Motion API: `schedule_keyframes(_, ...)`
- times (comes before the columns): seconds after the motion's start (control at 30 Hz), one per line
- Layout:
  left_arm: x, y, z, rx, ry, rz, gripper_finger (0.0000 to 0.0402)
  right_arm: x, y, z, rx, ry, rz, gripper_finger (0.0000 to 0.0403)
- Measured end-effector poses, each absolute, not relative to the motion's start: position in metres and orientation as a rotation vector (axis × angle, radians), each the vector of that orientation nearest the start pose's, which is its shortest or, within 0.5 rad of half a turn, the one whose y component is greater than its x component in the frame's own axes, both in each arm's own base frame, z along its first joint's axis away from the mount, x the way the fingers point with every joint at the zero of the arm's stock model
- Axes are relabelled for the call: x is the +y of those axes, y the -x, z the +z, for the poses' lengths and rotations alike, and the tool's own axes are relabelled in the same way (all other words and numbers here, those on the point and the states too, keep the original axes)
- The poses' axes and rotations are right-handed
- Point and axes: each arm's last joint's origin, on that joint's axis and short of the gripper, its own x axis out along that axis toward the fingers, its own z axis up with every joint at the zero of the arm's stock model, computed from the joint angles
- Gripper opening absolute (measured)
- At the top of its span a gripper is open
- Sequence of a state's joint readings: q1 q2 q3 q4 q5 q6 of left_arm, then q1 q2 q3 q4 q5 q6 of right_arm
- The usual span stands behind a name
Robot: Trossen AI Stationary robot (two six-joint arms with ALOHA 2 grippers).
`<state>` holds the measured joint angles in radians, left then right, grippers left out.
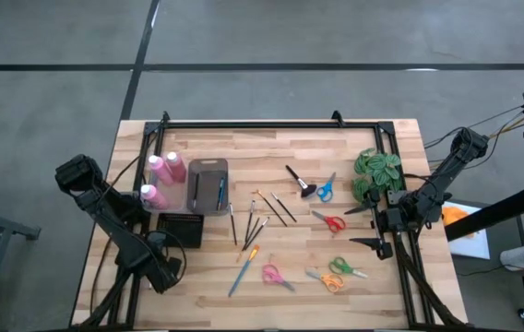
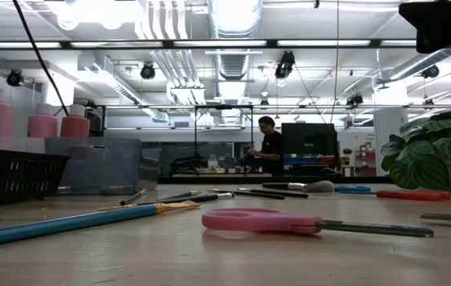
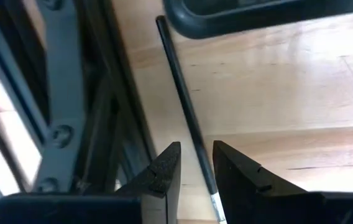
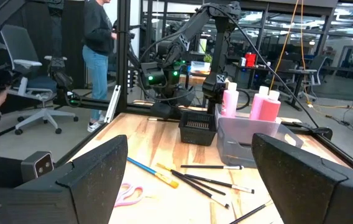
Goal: Pick & Place Paint Supplies
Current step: Put the black brush into the black bin
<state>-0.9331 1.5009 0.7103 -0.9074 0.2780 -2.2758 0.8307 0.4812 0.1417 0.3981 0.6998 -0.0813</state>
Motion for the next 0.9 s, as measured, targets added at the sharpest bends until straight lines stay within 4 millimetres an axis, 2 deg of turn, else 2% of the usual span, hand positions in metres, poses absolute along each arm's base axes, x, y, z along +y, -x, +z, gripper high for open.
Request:
schedule_keyframes(0.27,-0.170,-0.116,0.133,1.569,1.021,1.140,0.0095,0.081,-0.099,0.206,-0.047,0.041,0.129,0.0341)
schedule_keyframes(0.9,-0.175,-0.127,0.138,1.427,1.046,1.056,0.0095,0.081,-0.099,0.206,-0.047,0.039,0.129,0.0341)
